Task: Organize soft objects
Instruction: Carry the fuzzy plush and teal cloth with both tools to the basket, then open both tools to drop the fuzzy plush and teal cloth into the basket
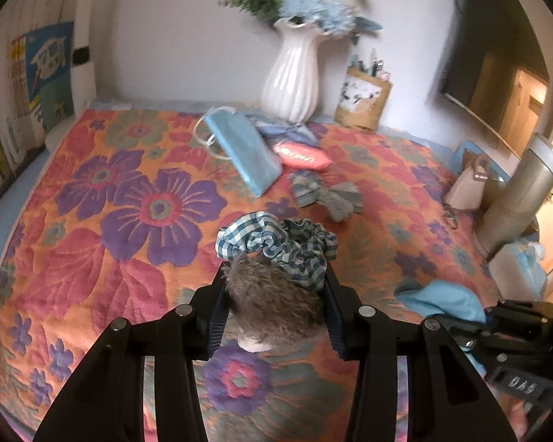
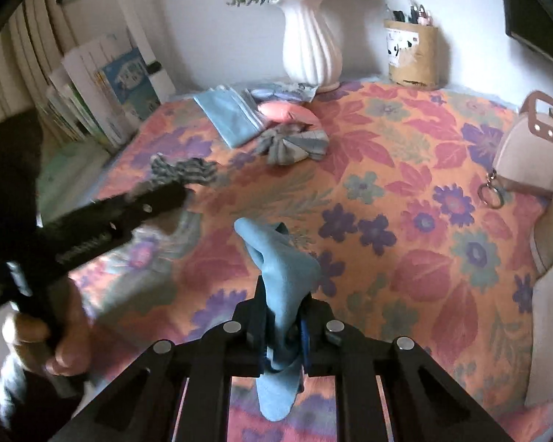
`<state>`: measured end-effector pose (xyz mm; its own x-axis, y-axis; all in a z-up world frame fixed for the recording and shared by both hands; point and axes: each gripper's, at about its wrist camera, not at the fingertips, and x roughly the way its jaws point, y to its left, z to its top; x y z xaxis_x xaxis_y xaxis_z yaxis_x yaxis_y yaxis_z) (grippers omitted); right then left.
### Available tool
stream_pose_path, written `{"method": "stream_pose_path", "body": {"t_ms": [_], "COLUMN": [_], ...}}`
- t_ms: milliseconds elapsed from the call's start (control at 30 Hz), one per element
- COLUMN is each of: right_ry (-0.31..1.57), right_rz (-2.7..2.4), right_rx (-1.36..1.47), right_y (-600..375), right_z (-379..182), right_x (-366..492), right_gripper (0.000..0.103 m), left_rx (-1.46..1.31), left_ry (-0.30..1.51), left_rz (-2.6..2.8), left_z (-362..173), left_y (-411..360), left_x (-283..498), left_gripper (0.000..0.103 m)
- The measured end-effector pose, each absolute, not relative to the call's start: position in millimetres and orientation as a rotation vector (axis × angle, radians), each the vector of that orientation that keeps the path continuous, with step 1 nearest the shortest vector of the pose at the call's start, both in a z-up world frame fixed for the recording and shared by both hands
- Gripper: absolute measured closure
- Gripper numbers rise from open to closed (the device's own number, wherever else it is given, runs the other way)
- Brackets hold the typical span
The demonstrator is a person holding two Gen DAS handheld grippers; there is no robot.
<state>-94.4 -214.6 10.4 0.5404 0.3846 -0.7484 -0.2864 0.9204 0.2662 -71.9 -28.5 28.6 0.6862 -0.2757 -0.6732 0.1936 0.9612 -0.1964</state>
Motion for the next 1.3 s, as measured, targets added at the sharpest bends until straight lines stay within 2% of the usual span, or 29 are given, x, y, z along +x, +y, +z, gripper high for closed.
{"method": "stream_pose_path", "body": {"t_ms": [367,667,933,1300], "right_ry": [0.804,0.795,0.714,0.603], "right_rz": [0.334,0.163,-0.009,-0.139], "right_rx": [0.277,0.433,0.546,0.584], "right_y": [-297,-401,-494,-582], "right_z": [79,93,102,128], "right_x": [-140,-177,-217,-195], "right_gripper": [0.09,0.09,0.09,0.09], "left_rx": [-0.147,-0.072,0.026,0.035], "left_ry": [0.673,0.653,0.653,0.638], "left_rz": [-0.511,-0.711,-0.894,-0.839], "left_z": [89,116,130,156], "left_y": [-94,-180,-279,-398], "left_x": [-116,-144,-161,-133], "left_gripper": [0.061,0.061,0.061,0.061]}}
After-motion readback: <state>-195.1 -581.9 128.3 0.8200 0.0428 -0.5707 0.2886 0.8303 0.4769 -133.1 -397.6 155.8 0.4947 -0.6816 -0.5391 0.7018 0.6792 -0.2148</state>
